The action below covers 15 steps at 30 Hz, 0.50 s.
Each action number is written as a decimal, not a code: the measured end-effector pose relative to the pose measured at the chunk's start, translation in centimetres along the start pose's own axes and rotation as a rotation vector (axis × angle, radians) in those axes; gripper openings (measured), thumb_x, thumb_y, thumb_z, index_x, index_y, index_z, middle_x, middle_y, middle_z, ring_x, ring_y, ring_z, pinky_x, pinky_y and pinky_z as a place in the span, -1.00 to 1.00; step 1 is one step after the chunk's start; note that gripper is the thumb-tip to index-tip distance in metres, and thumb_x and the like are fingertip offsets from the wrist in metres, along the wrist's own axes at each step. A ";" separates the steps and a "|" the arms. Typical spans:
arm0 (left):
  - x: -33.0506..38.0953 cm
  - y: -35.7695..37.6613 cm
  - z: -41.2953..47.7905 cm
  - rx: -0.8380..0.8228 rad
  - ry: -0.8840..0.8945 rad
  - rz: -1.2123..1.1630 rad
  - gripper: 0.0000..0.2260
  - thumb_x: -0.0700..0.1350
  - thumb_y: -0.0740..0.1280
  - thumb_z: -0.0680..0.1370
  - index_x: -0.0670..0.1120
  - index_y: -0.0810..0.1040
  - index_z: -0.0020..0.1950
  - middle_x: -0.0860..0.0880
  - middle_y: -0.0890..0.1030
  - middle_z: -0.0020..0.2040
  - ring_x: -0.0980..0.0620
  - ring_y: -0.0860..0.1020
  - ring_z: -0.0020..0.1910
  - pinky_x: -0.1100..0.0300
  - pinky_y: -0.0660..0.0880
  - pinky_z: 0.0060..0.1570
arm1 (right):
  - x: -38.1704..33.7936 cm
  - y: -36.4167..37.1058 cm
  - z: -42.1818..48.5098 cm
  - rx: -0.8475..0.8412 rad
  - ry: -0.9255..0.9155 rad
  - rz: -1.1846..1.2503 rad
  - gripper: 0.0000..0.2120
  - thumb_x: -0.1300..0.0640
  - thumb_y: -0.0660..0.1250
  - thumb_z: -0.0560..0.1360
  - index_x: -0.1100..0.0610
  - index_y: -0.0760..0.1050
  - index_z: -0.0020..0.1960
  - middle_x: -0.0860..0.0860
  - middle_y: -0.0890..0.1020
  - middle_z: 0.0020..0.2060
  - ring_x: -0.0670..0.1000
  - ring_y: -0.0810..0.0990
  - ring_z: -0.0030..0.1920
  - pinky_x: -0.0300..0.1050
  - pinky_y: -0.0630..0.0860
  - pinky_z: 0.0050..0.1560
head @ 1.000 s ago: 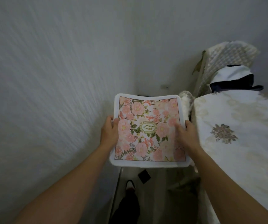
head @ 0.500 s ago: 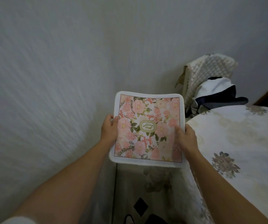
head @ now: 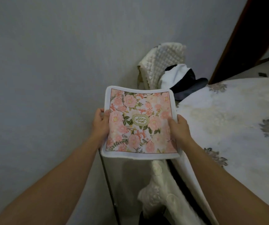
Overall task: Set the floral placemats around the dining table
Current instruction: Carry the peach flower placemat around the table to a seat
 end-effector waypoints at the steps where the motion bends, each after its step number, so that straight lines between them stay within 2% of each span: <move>1: 0.5 1.5 1.2 -0.043 0.003 0.007 -0.82 0.02 0.14 0.68 -0.07 0.41 0.09 -0.09 0.66 -0.11 0.01 0.66 -0.22 0.19 0.62 -0.37 | 0.2 -1.1 0.9 0.031 0.014 0.016 -0.79 0.00 0.19 0.62 0.06 0.49 0.16 0.02 0.65 0.00 0.06 0.65 -0.04 0.07 0.63 -0.03; 3: 1.4 4.7 2.8 -0.142 0.004 0.027 -0.85 0.09 0.16 0.66 0.06 0.41 -0.01 -0.16 0.68 -0.04 -0.12 0.69 -0.13 -0.12 0.66 -0.17 | 0.9 -3.5 2.1 0.100 0.057 0.049 -0.79 0.01 0.20 0.63 0.08 0.49 0.16 0.03 0.65 -0.01 0.05 0.66 -0.07 0.00 0.63 -0.11; 5: 2.3 8.1 4.1 -0.219 0.019 0.053 -0.85 0.11 0.17 0.65 0.11 0.41 -0.06 -0.16 0.68 -0.02 -0.15 0.69 -0.08 -0.22 0.64 -0.09 | 1.8 -6.1 2.8 0.169 0.086 0.089 -0.78 0.01 0.20 0.63 0.10 0.50 0.17 0.05 0.66 -0.03 0.08 0.67 -0.09 -0.05 0.60 -0.18; 9: 4.7 15.3 4.2 -0.356 0.114 0.060 -0.84 -0.04 0.21 0.67 -0.13 0.42 0.05 -0.10 0.64 -0.08 -0.12 0.65 -0.12 0.00 0.63 -0.19 | 3.7 -11.7 2.5 0.322 0.132 0.098 -0.76 0.01 0.22 0.63 0.12 0.51 0.18 0.06 0.65 -0.04 0.09 0.66 -0.08 -0.07 0.57 -0.16; 12: 5.1 20.6 3.4 -0.495 0.155 0.069 -0.85 -0.05 0.25 0.65 -0.13 0.45 0.03 -0.11 0.64 -0.08 -0.10 0.66 -0.12 -0.05 0.63 -0.14 | 5.7 -16.0 0.8 0.439 0.175 0.079 -0.79 0.00 0.23 0.62 0.12 0.51 0.09 0.07 0.62 -0.16 0.06 0.60 -0.23 -0.10 0.49 -0.29; 15: 5.8 25.3 2.1 -0.614 0.178 0.101 -0.86 -0.08 0.30 0.63 -0.16 0.48 0.03 -0.05 0.64 -0.15 0.12 0.66 -0.26 0.05 0.64 -0.22 | 8.0 -19.9 -1.4 0.556 0.239 0.075 -0.81 -0.01 0.25 0.61 0.11 0.50 -0.01 0.08 0.60 -0.22 0.10 0.60 -0.27 -0.03 0.53 -0.30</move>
Point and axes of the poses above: each hand's wrist, its own z-axis towards the middle knuckle, its own y-axis out of the palm, x = y × z, the point moved 4 cm from there along z, towards the middle knuckle
